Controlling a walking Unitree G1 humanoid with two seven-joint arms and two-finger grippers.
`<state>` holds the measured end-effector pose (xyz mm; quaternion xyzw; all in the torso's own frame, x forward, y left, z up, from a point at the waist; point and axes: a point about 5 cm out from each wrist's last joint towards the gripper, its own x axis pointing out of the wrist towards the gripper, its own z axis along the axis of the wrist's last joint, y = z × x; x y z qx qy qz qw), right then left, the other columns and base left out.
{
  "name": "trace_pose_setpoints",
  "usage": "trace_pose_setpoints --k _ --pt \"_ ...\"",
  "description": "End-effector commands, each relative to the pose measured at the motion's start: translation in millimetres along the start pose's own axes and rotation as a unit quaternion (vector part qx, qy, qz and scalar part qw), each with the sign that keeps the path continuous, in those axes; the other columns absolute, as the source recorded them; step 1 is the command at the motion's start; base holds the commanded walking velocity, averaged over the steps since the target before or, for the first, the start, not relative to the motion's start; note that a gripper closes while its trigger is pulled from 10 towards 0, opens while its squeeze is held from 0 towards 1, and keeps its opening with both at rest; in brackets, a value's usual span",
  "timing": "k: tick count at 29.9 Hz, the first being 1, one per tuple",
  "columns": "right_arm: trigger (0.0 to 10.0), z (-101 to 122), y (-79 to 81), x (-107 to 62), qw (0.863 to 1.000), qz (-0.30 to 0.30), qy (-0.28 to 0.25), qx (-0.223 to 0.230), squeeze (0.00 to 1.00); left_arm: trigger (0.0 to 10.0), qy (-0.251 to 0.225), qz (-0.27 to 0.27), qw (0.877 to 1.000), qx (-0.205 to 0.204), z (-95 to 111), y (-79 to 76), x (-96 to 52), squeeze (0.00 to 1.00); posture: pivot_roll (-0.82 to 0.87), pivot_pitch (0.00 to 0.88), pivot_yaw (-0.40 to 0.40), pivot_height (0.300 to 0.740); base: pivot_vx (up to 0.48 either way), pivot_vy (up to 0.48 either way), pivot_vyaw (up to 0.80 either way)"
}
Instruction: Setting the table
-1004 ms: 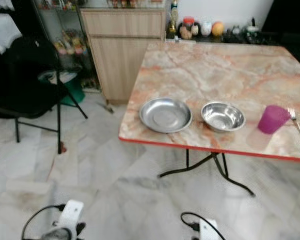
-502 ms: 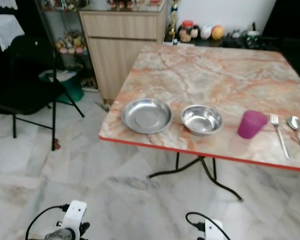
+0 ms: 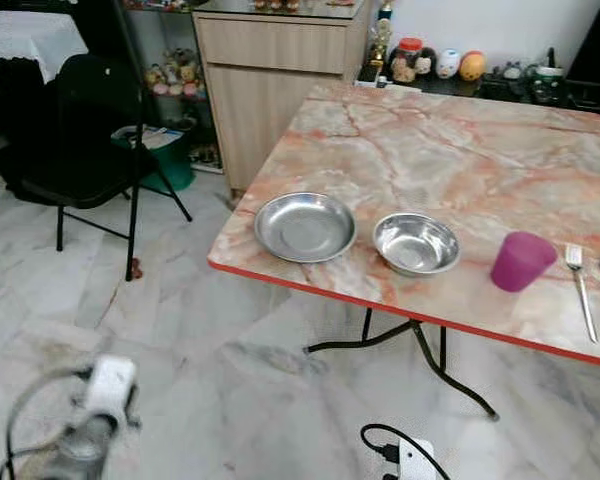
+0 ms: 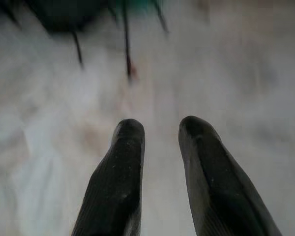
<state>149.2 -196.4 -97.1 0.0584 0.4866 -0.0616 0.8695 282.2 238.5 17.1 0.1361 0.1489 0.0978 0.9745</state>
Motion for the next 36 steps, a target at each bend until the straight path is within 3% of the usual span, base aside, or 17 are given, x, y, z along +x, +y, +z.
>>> trace_pose_setpoints --k 1,5,8,10,12,18,27,36 --pt "10.0 -4 -1.9 -0.9 1.0 -0.002 0.006 -0.006 0.0 10.0 -0.061 -0.001 0.998 -0.019 27 -0.8 7.0 0.0 0.07 0.0 -0.027 0.74 0.0 0.0 0.0" --pt "10.0 -4 -3.1 -1.3 1.0 -0.003 0.004 -0.005 0.0 10.0 -0.2 -0.046 0.978 -0.044 98 -10.6 15.3 0.0 0.07 0.0 -0.026 0.74 0.0 0.0 0.0" --pt "10.0 -4 -3.1 -1.3 1.0 -0.004 -0.001 0.003 0.0 10.0 -0.223 -0.066 0.971 -0.046 111 -18.2 14.4 0.0 0.07 0.0 -0.023 0.74 0.0 0.0 0.0" --pt "10.0 -3 -3.1 -1.3 1.0 -0.006 -0.005 0.008 0.0 10.0 -0.251 -0.11 0.961 -0.037 125 -36.1 10.3 0.0 0.06 0.0 -0.019 0.74 0.0 0.0 0.0" --pt "10.0 -3 -4.1 -1.3 1.0 -0.009 -0.004 0.007 0.0 10.0 -0.255 -0.129 0.957 -0.055 130 -46.4 6.9 0.0 0.06 0.0 -0.017 0.74 0.0 0.0 0.0" --pt "10.0 -3 -5.9 -1.2 1.0 -0.019 0.001 0.006 0.0 10.0 -0.252 -0.137 0.954 -0.082 133 -50.1 2.2 0.0 0.05 0.0 -0.018 0.74 0.0 0.0 -0.57" --pt "10.0 -4 -4.3 -1.1 1.0 -0.019 0.003 0.009 0.0 10.0 -0.253 -0.154 0.952 -0.078 136 -51.3 -2.0 0.0 0.06 0.0 -0.018 0.74 0.0 0.0 -0.7" --pt "10.0 -7 7.1 -0.4 1.0 -0.01 0.005 0.004 0.0 10.0 -0.25 -0.158 0.952 -0.083 141 -51.3 -2.7 0.0 0.07 0.0 -0.019 0.74 0.0 0.0 -0.7"
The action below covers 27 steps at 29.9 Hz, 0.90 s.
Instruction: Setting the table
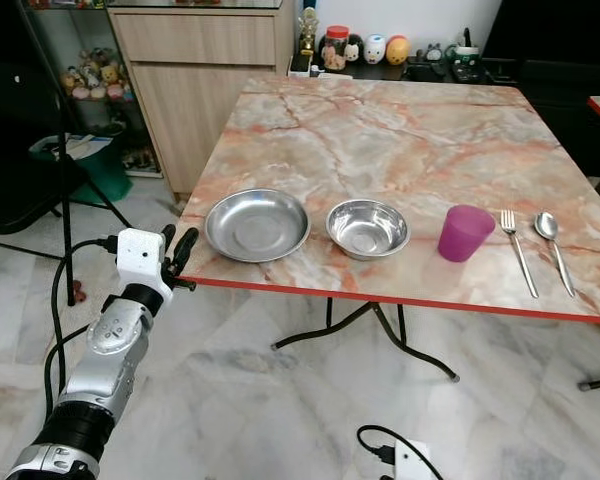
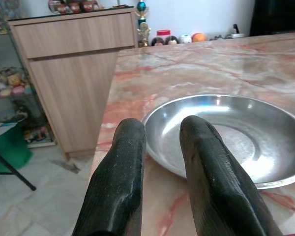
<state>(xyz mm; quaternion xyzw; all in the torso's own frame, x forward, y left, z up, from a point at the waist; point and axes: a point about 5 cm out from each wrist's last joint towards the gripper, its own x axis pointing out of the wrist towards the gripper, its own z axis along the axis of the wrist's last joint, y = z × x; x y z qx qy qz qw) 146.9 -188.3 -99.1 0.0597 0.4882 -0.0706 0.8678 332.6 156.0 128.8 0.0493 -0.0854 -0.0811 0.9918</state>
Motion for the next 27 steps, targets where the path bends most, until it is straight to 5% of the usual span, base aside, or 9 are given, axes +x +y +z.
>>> trace_pose_setpoints --k 1,8,27 --pt "10.0 -2.4 -0.3 -0.5 1.0 -0.002 0.003 -0.002 0.0 10.0 -0.003 -0.001 1.0 0.0 3.8 0.1 0.3 0.0 0.07 0.0 -0.019 0.74 0.0 0.0 -0.7" --pt "10.0 -0.4 -1.2 -0.4 1.0 -0.002 -0.004 0.004 0.0 10.0 -0.005 0.003 1.0 0.002 5.6 0.3 0.5 0.0 0.07 0.0 -0.02 0.74 0.0 0.0 -0.4" --pt "10.0 -1.5 -2.5 -0.8 1.0 -0.001 -0.004 -0.007 0.0 10.0 -0.012 0.006 1.0 -0.013 11.3 1.0 4.1 0.0 0.07 0.0 -0.02 0.74 0.254 0.0 -0.17"
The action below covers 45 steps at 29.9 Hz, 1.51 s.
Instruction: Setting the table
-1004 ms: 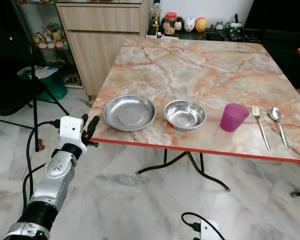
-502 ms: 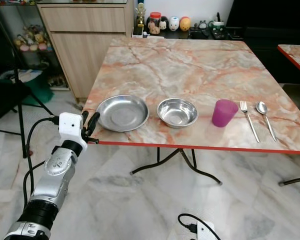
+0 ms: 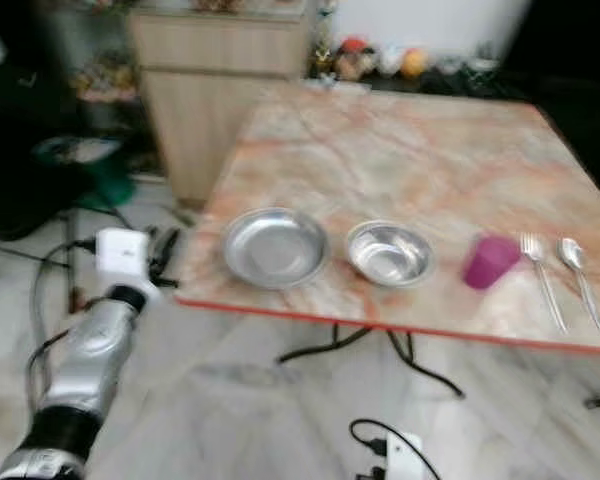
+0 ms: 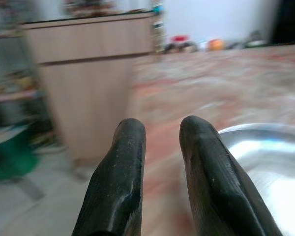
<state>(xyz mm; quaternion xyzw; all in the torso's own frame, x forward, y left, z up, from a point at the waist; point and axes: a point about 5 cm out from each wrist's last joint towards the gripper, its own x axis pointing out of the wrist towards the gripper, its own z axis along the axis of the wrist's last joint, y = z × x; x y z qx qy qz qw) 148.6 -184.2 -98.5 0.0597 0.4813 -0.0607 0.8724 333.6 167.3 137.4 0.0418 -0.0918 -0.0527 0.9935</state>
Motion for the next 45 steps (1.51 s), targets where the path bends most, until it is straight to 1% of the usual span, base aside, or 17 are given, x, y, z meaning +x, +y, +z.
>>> trace_pose_setpoints --k 1,7,11,12,16,17,20,22,24,25,29,30,32,33,34,38,45 --pt "10.0 -3 -6.8 -1.1 1.0 -0.011 0.004 -0.002 0.0 10.0 -0.006 -0.023 1.0 -0.009 4 -11.4 3.0 0.0 0.07 0.0 -0.02 0.74 0.0 0.0 0.0" --pt "10.0 -3 -6.5 -1.2 1.0 -0.009 0.005 -0.002 0.0 10.0 -0.002 -0.017 1.0 -0.019 8 -8.0 5.9 0.0 0.07 0.0 -0.018 0.74 0.0 0.0 0.0" --pt "10.0 -3 -8.4 -1.4 1.0 -0.015 0.004 0.007 0.0 10.0 0.01 -0.001 0.999 -0.048 10 -3.2 6.2 0.0 0.07 0.0 -0.018 0.74 0.0 0.0 0.0" --pt "10.0 -3 -11.4 -1.7 1.0 -0.023 0.004 0.013 0.0 10.0 0.018 0.005 0.998 -0.06 9 -1.3 5.8 1.0 0.08 0.0 -0.016 0.74 0.0 0.0 0.0" --pt "10.0 -1 -17.8 -2.0 0.999 -0.034 0.003 0.024 0.0 10.0 0.036 -0.002 0.996 -0.086 8 -0.6 3.0 1.0 0.07 0.0 -0.014 0.74 0.0 0.0 0.0" --pt "10.0 -1 -19.5 -2.1 0.999 -0.037 0.003 0.026 0.0 10.0 0.054 0.005 0.993 -0.102 6 1.7 0.9 1.0 0.07 0.0 -0.013 0.74 0.0 0.0 0.0" --pt "10.0 -1 -19.8 -2.2 0.999 -0.037 0.003 0.025 0.0 10.0 0.076 0.024 0.986 -0.146 3 5.7 -1.9 1.0 0.07 0.0 -0.012 0.74 0.0 0.0 0.0" --pt "10.0 -2 -19.9 -2.3 0.999 -0.038 0.004 0.027 0.0 10.0 0.109 0.033 0.969 -0.218 -1 7.2 -4.8 1.0 0.07 0.0 -0.011 0.74 0.0 0.0 0.0" --pt "10.0 -2 -19.9 -2.4 0.999 -0.038 0.005 0.027 0.0 10.0 0.117 0.034 0.964 -0.237 -1 7.1 -5.3 1.0 0.08 0.0 -0.012 0.74 0.0 0.0 0.0" --pt "10.0 -2 -19.7 -2.3 0.999 -0.038 0.005 0.027 0.0 10.0 0.126 0.034 0.961 -0.243 -2 7.9 -5.5 1.0 0.08 0.0 -0.012 0.74 0.0 0.0 0.0" --pt "10.0 -2 -18.0 -2.1 0.999 -0.036 0.004 0.027 0.0 10.0 0.135 0.036 0.962 -0.235 -4 12.0 -5.3 1.0 0.08 0.0 -0.011 0.74 0.0 0.0 0.0" --pt "10.0 -1 -16.3 -1.8 0.999 -0.033 0.002 0.025 0.0 10.0 0.148 0.051 0.961 -0.229 -9 16.1 -5.6 1.0 0.08 0.0 -0.011 0.74 0.0 0.0 0.0" --pt "10.0 0 -15.4 -1.6 0.999 -0.032 0.001 0.026 0.0 10.0 0.166 0.058 0.96 -0.219 -13 18.6 -6.1 1.0 0.08 0.0 -0.011 0.74 0.0 0.0 0.0" --pt "10.0 0 -15.1 -1.5 0.999 -0.032 0.0 0.027 0.0 10.0 0.169 0.055 0.961 -0.21 -14 18.4 -6.3 0.67 0.07 0.0 -0.01 0.74 0.0 0.0 0.0" --pt "10.0 0 -14.8 -1.4 0.999 -0.032 -0.001 0.027 0.0 10.0 0.178 0.049 0.963 -0.196 -14 16.8 -7.3 0.0 0.07 0.0 -0.01 0.74 0.0 0.0 0.0" --pt "10.0 1 -14.3 -1.2 0.999 -0.032 -0.004 0.027 0.0 10.0 0.185 0.039 0.969 -0.159 -16 13.5 -9.4 0.0 0.07 0.0 -0.008 0.74 0.0 0.0 0.0" --pt "10.0 3 -11.7 -0.7 0.999 -0.027 -0.007 0.024 0.0 10.0 0.203 0.045 0.966 -0.152 -27 9.9 -15.1 0.0 0.07 0.0 -0.01 0.74 0.0 0.0 0.0"
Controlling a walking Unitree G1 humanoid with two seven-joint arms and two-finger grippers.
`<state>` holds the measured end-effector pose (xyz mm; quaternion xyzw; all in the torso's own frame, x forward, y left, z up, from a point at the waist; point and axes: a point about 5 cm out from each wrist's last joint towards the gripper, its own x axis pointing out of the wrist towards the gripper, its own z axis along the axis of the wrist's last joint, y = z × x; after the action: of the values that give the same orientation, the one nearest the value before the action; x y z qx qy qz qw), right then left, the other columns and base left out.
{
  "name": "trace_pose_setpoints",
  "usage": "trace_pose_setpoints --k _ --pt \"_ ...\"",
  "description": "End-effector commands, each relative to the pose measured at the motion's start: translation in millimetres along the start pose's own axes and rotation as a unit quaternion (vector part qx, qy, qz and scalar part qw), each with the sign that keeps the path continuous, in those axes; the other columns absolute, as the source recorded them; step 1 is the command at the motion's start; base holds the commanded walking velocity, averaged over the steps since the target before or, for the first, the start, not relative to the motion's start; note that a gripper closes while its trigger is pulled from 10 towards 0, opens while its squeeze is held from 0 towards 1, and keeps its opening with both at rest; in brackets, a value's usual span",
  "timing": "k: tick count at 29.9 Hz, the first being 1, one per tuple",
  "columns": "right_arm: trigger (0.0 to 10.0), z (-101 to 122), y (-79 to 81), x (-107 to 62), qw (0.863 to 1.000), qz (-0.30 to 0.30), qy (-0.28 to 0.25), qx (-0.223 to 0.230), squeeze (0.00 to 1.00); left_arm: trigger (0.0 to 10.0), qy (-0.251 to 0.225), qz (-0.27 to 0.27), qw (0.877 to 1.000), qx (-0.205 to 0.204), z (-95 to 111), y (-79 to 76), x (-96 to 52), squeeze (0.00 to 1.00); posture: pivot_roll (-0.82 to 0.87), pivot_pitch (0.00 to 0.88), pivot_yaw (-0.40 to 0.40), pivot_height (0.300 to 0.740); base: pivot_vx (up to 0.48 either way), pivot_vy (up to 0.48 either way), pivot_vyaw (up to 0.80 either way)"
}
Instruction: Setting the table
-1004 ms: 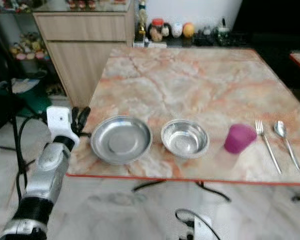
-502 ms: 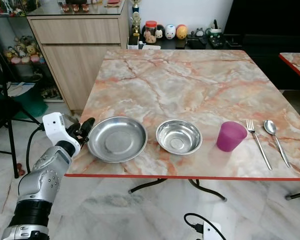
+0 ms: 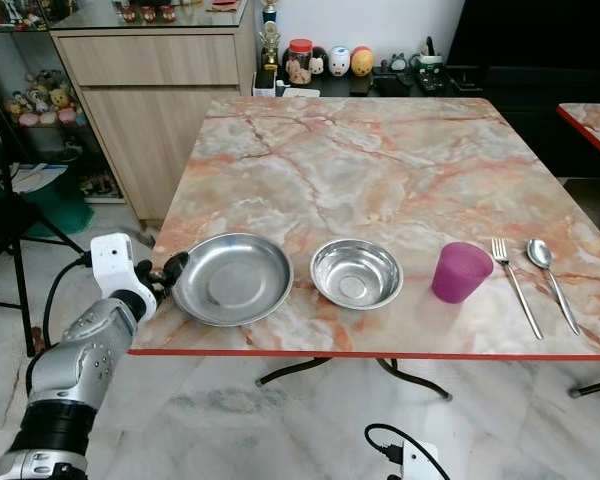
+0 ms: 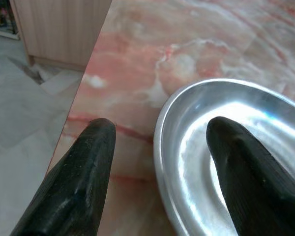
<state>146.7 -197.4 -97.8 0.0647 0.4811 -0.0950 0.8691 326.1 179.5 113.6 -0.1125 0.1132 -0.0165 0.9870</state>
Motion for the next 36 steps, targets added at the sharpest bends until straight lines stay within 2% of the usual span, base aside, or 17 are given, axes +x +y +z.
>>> trace_pose_setpoints --k 1,14,29,30,31,32,33,34,36 --pt "10.0 3 2.9 0.5 1.0 0.002 -0.008 0.003 0.0 10.0 0.012 0.008 1.0 0.01 -6 1.7 -0.3 0.0 0.07 0.0 -0.01 0.74 0.0 0.0 0.0" --pt "10.0 4 4.3 0.9 1.0 0.006 -0.009 0.002 0.0 10.0 0.055 -0.016 0.998 0.038 -17 -3.9 0.5 0.0 0.07 0.0 -0.009 0.74 0.0 0.0 0.0" --pt "10.0 -2 7.8 0.2 1.0 0.009 0.002 -0.004 0.0 10.0 0.085 -0.028 0.995 0.048 -22 -7.6 0.6 0.0 0.08 0.0 -0.011 0.74 0.0 0.0 0.0" --pt "10.0 -3 8.1 0.0 1.0 0.01 0.003 -0.005 0.0 9.6 0.085 -0.028 0.995 0.048 -23 -7.6 0.7 0.0 0.08 0.0 -0.011 0.74 0.0 0.0 0.0" --pt "10.0 -4 8.6 -0.2 1.0 0.01 0.005 -0.005 0.0 4.5 0.086 -0.026 0.995 0.051 -22 -7.3 0.9 0.0 0.08 0.0 -0.011 0.74 0.0 0.0 0.0" --pt "10.0 -4 8.8 -0.3 1.0 0.01 0.006 -0.006 0.0 4.5 0.087 -0.026 0.995 0.051 -22 -7.2 1.0 0.0 0.08 0.0 -0.011 0.74 0.0 0.0 0.0" --pt "10.0 -5 9.0 -0.3 1.0 0.01 0.006 -0.006 0.0 2.0 0.087 -0.025 0.995 0.052 -22 -7.2 1.1 0.0 0.08 0.0 -0.011 0.74 0.0 0.0 0.0" --pt "10.0 -5 9.4 -0.4 1.0 0.01 0.007 -0.007 0.0 0.0 0.086 -0.024 0.995 0.051 -22 -7.2 1.2 0.0 0.08 0.0 -0.011 0.74 0.0 0.0 0.0" --pt "10.0 -6 9.9 -0.5 1.0 0.011 0.008 -0.008 0.0 0.0 0.087 -0.023 0.995 0.053 -23 -7.7 1.4 0.0 0.08 0.0 -0.011 0.74 0.0 0.0 0.0"
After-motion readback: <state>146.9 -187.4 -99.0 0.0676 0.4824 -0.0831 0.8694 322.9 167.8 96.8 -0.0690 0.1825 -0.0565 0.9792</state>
